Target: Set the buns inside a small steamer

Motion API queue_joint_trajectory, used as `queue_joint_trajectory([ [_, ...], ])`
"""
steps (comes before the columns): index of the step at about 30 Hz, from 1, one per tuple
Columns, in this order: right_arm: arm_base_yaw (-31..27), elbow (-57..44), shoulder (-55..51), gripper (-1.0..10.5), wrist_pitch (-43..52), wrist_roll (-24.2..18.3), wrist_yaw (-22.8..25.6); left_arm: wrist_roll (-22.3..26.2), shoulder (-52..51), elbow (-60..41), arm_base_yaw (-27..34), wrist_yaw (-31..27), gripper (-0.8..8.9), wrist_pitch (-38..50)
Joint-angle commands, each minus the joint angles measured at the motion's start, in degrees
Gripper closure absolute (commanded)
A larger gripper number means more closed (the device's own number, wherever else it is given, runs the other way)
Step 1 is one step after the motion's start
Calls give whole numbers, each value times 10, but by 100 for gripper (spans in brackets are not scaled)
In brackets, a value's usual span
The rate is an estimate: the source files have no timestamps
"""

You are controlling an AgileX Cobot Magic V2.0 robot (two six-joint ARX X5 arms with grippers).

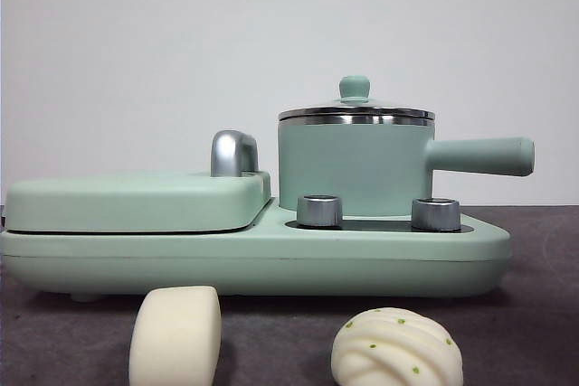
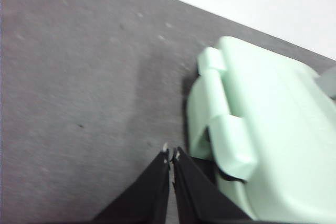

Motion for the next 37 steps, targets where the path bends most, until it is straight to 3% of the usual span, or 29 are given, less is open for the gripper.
queue_joint_trajectory([
  [1, 10, 43, 1, 934, 1, 55, -13, -27, 22, 44, -15, 7, 798, 14],
  [4, 21, 93, 14, 934, -29, 77, -19, -28, 61, 94, -35, 11, 798, 12],
  [9, 31, 213, 63, 934, -134, 65, -32, -24, 142, 202, -64, 30, 798, -16],
  [15, 31, 363, 149, 934, -259, -11, -76, 9, 241, 329, -88, 93, 798, -86],
  [21, 31, 492, 240, 934, -381, -104, -132, 52, 320, 423, -104, 195, 798, -149],
  [27, 31, 557, 290, 934, -439, -169, -178, 101, 379, 488, -119, 287, 798, -206],
  [30, 31, 560, 292, 934, -439, -173, -206, 113, 393, 502, -129, 304, 797, -217],
  [37, 31, 560, 292, 899, -441, -173, -208, 114, 395, 502, -134, 304, 783, -220],
])
